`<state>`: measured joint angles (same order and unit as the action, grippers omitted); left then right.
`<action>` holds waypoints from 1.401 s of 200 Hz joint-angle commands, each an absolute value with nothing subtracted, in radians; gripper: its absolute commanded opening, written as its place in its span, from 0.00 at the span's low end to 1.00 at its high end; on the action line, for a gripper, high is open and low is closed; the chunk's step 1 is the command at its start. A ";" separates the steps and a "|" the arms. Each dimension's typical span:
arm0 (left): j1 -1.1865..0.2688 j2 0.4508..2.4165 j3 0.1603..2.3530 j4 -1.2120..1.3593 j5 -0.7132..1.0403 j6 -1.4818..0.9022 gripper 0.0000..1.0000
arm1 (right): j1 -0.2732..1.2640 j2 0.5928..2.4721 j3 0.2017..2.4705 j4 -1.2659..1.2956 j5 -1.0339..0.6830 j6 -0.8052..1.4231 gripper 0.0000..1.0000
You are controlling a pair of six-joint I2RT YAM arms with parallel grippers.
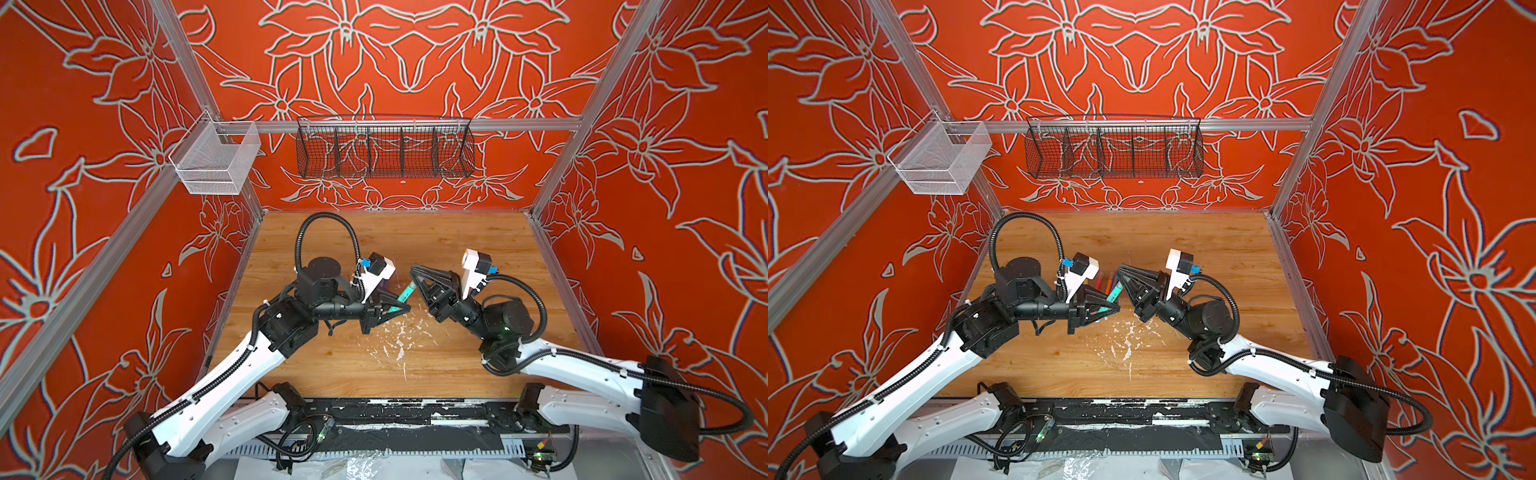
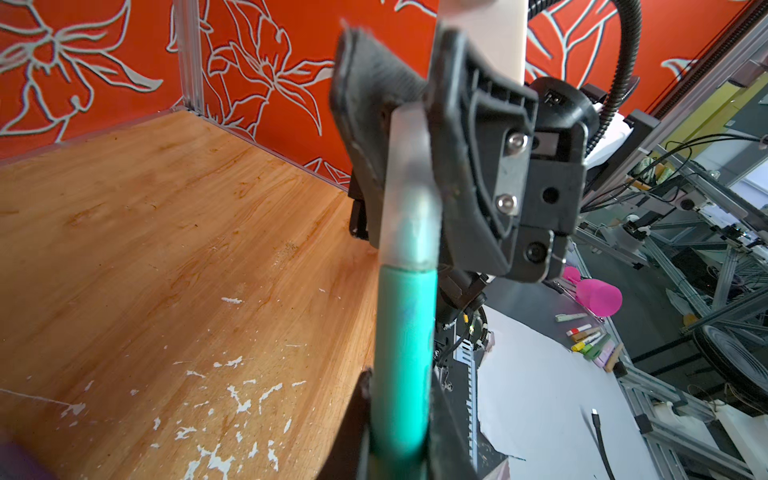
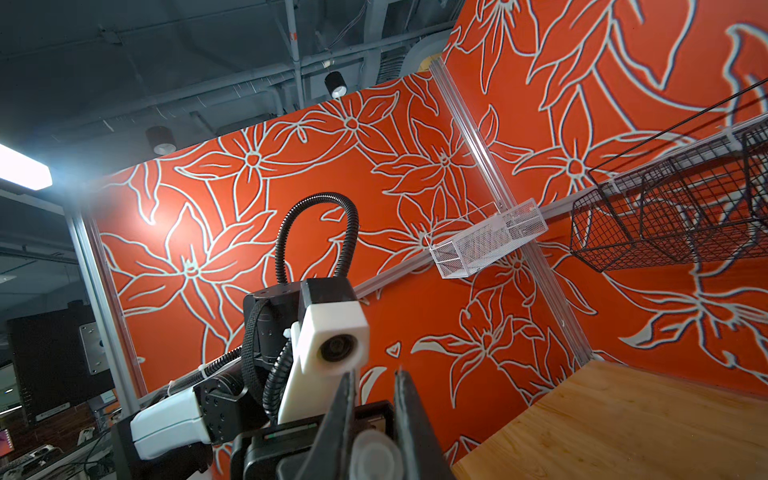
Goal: Insert the pens into the pen caps
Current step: 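Lay the capped green marker beside the highlighter row with left gripper while right gripper withdraws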
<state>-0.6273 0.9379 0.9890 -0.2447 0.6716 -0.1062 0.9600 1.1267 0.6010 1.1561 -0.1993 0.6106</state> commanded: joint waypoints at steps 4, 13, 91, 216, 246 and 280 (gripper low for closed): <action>-0.548 0.905 1.052 0.117 0.295 -0.187 0.00 | 1.101 1.210 0.537 0.994 -0.428 0.620 0.00; -0.548 0.902 1.053 0.124 0.248 -0.184 0.00 | 1.130 1.241 0.534 1.002 -0.379 0.633 0.00; -0.548 0.908 1.002 0.160 0.123 -0.194 0.00 | 1.149 1.311 0.595 0.987 -0.274 0.703 0.00; -0.815 1.288 0.614 0.256 -0.190 -0.503 0.00 | 0.794 0.723 0.667 -0.202 0.418 0.669 0.86; -0.827 1.447 0.707 0.179 -0.227 -0.559 0.00 | 0.725 0.670 0.661 -0.331 0.489 0.692 0.91; -0.827 1.617 0.835 0.059 -0.258 -0.583 0.00 | 0.669 0.716 0.675 -0.418 0.530 0.711 0.94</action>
